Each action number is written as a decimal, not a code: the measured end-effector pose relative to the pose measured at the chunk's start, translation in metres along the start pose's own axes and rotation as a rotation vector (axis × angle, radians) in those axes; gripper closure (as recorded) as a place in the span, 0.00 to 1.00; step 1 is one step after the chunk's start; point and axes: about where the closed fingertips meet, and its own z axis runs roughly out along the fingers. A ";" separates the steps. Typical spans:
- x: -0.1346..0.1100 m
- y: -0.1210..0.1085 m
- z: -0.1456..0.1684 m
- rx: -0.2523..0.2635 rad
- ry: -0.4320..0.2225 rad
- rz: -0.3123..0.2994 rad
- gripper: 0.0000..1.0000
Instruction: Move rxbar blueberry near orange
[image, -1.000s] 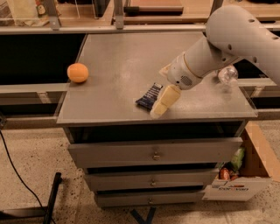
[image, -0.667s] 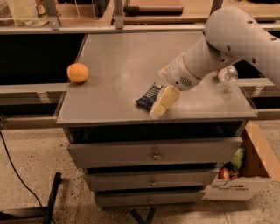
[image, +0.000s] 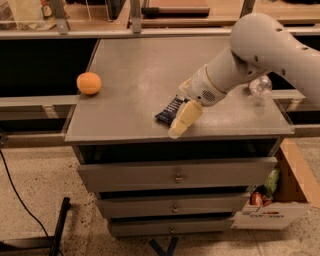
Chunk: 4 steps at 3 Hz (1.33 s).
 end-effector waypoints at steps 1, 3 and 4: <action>0.004 -0.004 0.008 -0.010 -0.001 0.033 0.00; 0.009 -0.011 0.017 -0.007 -0.005 0.069 0.18; 0.010 -0.011 0.019 -0.006 -0.006 0.070 0.41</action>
Offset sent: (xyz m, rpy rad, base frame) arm 0.0161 -0.0030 -0.0210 0.0171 0.0541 -0.0692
